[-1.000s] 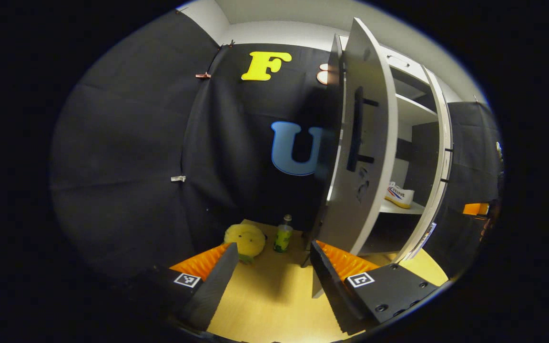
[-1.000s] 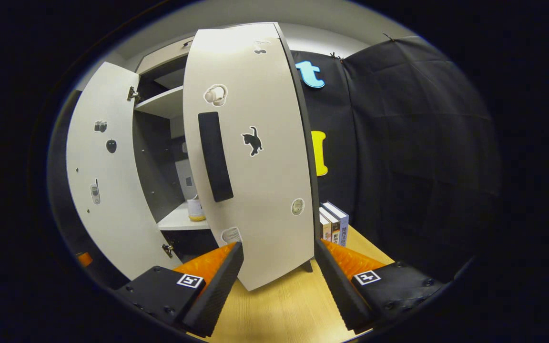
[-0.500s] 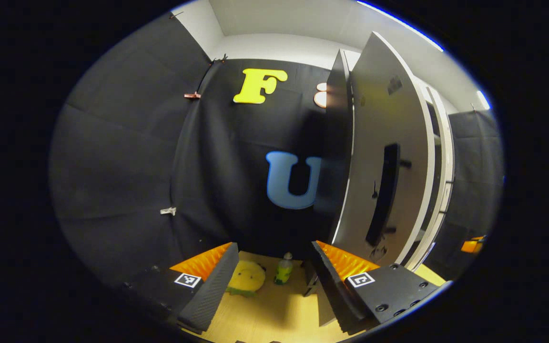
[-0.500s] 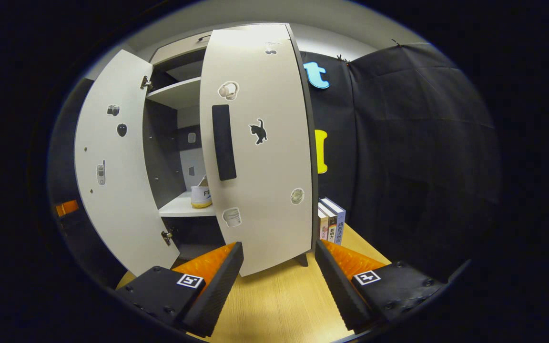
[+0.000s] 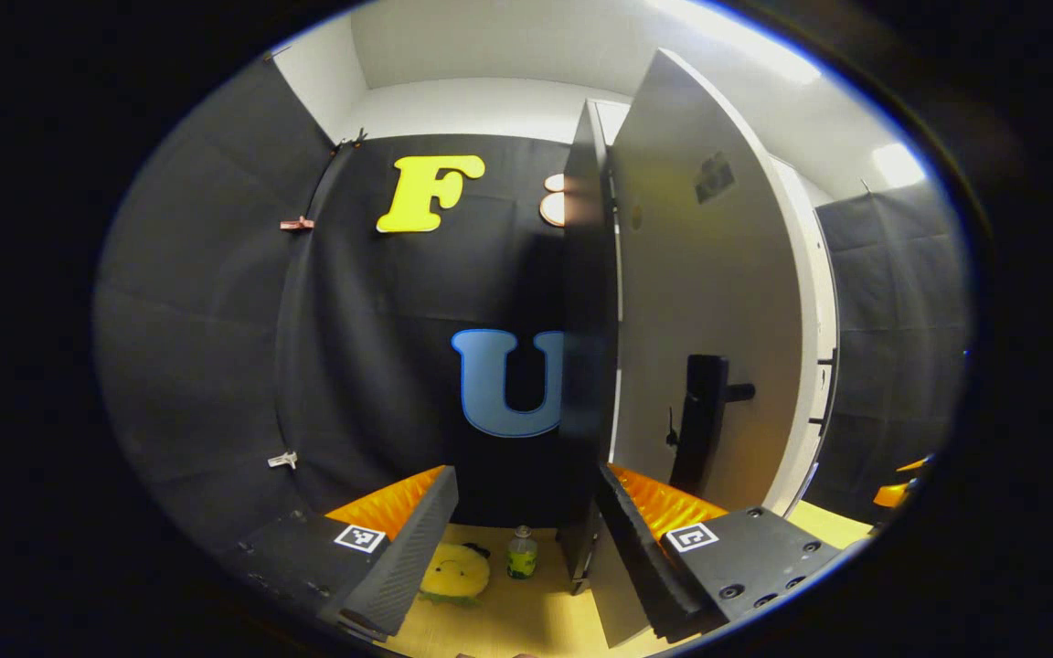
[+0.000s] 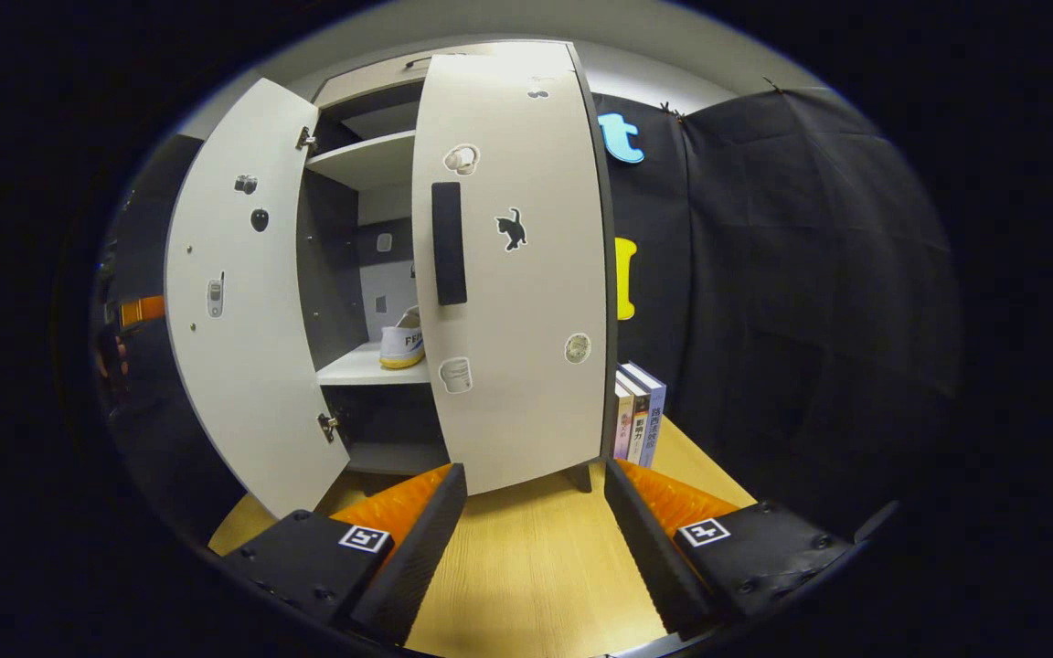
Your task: Grab one shoe with the right hand and put it into the shoe cabinet, grab the other shoe with the left hand and put it into the shoe cabinet; then close the right door with the right hand and the left door with the left hand.
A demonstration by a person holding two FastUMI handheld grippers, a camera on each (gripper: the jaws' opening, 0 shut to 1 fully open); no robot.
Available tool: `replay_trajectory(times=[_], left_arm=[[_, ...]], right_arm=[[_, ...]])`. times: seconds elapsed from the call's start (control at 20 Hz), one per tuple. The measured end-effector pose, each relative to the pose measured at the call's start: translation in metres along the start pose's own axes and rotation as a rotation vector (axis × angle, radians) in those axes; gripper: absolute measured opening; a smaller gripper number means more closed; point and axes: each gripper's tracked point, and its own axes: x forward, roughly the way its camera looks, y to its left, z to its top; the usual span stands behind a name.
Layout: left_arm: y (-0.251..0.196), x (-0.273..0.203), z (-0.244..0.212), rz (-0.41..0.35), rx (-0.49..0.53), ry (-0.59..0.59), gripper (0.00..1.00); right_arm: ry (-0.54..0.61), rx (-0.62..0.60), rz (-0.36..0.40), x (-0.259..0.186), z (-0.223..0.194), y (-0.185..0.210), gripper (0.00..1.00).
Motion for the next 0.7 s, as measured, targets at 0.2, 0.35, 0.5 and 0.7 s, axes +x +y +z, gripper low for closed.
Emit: replay_trajectory(times=[0.2, 0.35, 0.5, 0.7], left_arm=[[-0.016, 0.002, 0.001, -0.004, 0.034, 0.006, 0.93], [-0.019, 0.002, -0.001, 0.012, 0.039, -0.01, 0.92], [-0.027, 0.002, -0.002, -0.011, 0.038, 0.006, 0.89], [-0.044, 0.004, -0.003, -0.039, 0.032, 0.019, 0.89]], right_arm=[[-0.018, 0.036, -0.036, -0.001, 0.007, -0.016, 0.98], [0.021, 0.072, -0.055, 0.0, -0.001, -0.025, 0.99], [0.014, 0.077, -0.073, -0.001, -0.001, -0.034, 0.99], [0.019, 0.102, -0.075, 0.002, -0.008, -0.039, 0.98]])
